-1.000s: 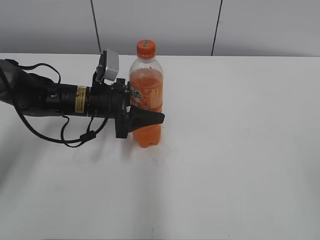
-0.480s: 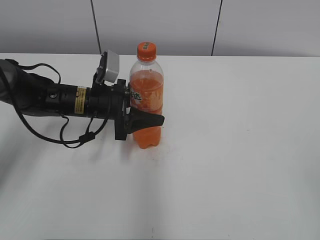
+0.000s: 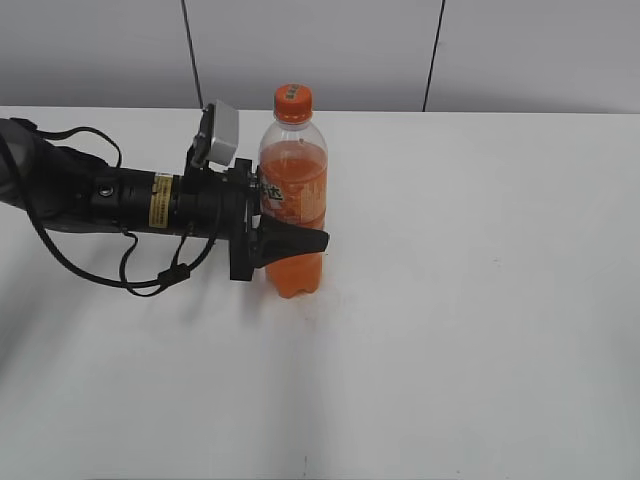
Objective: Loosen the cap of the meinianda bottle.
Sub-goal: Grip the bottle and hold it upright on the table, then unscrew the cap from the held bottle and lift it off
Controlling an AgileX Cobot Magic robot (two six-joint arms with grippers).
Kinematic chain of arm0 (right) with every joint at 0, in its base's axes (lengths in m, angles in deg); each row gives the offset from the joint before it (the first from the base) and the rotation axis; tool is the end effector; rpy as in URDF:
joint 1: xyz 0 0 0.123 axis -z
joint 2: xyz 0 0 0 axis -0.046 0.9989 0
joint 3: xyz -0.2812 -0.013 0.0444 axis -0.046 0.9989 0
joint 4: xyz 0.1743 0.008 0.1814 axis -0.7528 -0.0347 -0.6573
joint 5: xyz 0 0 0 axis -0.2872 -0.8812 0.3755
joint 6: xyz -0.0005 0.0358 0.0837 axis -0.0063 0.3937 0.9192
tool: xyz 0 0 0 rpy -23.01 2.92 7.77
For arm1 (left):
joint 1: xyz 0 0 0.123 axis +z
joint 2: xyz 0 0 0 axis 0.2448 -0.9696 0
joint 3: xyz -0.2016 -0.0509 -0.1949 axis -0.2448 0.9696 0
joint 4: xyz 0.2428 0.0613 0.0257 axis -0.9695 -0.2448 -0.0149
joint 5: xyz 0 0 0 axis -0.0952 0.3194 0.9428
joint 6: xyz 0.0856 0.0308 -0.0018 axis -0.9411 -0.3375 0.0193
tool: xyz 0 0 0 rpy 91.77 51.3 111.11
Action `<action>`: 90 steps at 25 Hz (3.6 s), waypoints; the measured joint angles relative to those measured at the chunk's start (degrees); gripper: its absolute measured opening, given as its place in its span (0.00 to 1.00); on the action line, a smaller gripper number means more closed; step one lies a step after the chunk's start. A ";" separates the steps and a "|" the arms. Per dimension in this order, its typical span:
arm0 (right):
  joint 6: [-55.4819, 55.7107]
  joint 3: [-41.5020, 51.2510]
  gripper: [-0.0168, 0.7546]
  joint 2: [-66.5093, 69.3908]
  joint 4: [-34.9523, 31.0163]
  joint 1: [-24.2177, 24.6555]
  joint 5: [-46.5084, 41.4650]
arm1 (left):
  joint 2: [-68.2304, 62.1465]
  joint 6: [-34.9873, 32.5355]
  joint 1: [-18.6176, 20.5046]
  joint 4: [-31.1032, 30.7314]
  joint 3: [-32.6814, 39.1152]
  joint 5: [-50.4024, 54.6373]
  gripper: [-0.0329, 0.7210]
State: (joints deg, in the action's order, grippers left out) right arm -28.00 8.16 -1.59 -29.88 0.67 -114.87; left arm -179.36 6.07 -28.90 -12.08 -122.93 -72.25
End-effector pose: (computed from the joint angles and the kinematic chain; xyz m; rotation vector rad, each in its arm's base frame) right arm -0.0083 -0.0004 0.2768 -0.0897 2.0603 -0.0115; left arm 0.3611 -0.1804 0.1016 1.3061 1.4835 -1.0427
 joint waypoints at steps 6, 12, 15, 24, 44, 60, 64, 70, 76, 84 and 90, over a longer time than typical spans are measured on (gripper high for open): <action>2.18 -6.16 0.64 6.82 1.02 0.00 0.15 | 0.00 0.00 0.00 -0.12 0.00 -0.01 0.61; 3.02 -18.07 0.64 27.73 -0.90 0.00 -6.44 | 0.00 0.00 -0.05 -0.19 0.00 -0.04 0.61; 3.02 -24.69 0.64 38.61 -4.45 0.00 -6.76 | 0.00 0.00 -0.05 -0.19 0.00 -0.10 0.61; 4.75 -46.92 0.64 68.50 -12.80 0.00 -7.08 | 0.00 0.02 -0.17 -0.19 0.00 0.06 0.61; 14.84 -80.48 0.67 104.89 -17.56 -23.12 -6.97 | 0.11 -1.77 -2.51 -0.72 -0.40 1.03 0.61; 22.17 -80.81 0.72 109.91 -15.87 -33.28 -7.03 | 0.11 -1.84 -2.52 -0.72 -0.40 1.09 0.61; 22.87 -80.81 0.72 109.94 -12.66 -33.41 -7.08 | 0.11 -1.84 -2.52 -0.72 -0.40 1.09 0.61; 23.16 -80.81 0.72 111.42 -9.74 -36.28 -7.08 | 0.11 -1.84 -2.52 -0.72 -0.40 1.14 0.61; 23.25 -80.81 0.70 111.95 -8.38 -36.74 -7.03 | 0.11 -1.84 -2.52 -0.72 -0.40 1.14 0.61; 23.25 -80.81 0.67 111.95 -6.82 -36.74 -7.07 | 0.11 -1.90 -2.52 -0.72 -0.40 1.14 0.61; 23.09 -80.81 0.63 112.70 -7.16 -36.74 -7.07 | 0.11 -1.96 -2.52 -0.72 -0.40 1.14 0.61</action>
State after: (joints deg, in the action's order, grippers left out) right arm -4.91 -72.65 111.12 -37.04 -36.06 -121.94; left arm -179.25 4.11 -31.43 -12.80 -123.33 -71.11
